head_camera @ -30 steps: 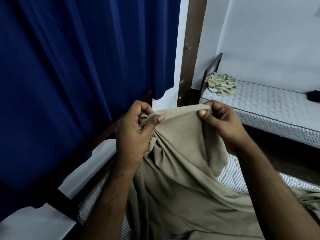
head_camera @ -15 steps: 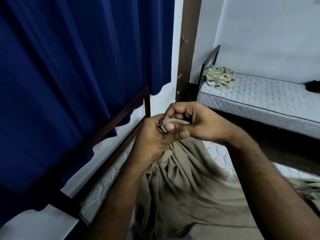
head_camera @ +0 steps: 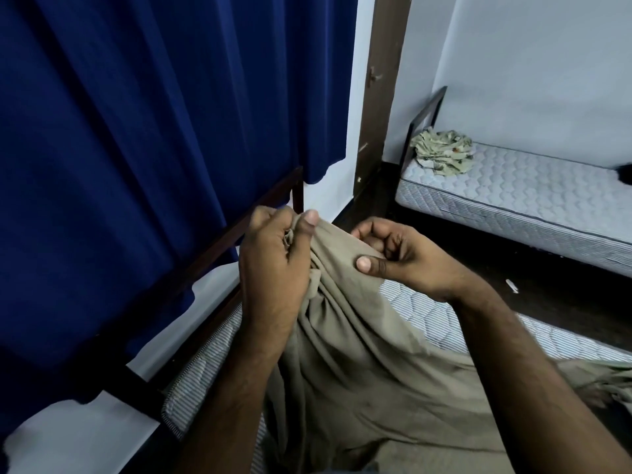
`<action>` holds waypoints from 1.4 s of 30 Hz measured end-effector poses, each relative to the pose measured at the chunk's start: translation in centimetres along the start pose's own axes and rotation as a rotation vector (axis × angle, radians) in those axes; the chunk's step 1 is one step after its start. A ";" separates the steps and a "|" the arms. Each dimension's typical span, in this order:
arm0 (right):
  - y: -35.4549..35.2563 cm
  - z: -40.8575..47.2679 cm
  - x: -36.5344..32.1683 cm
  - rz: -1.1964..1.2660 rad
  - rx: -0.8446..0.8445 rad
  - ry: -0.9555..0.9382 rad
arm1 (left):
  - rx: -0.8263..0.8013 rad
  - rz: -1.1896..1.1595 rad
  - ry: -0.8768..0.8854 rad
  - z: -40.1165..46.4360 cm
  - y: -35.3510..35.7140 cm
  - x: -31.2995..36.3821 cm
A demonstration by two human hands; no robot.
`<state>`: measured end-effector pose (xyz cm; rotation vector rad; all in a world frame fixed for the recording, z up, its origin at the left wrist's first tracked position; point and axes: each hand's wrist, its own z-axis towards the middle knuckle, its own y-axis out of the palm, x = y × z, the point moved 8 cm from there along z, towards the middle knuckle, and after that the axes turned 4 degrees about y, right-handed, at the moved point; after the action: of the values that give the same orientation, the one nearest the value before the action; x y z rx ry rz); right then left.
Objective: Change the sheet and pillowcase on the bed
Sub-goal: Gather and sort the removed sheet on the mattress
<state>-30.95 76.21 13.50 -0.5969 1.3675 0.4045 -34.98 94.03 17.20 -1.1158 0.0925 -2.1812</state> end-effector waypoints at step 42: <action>-2.0 -1.2 -1.0 0.360 0.623 -0.186 | -0.460 -0.905 -0.466 -1.6 8.9 0.0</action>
<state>-30.90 74.02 14.73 0.1990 1.3296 0.2873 -31.42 86.78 13.09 -2.2328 -0.1610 -2.6375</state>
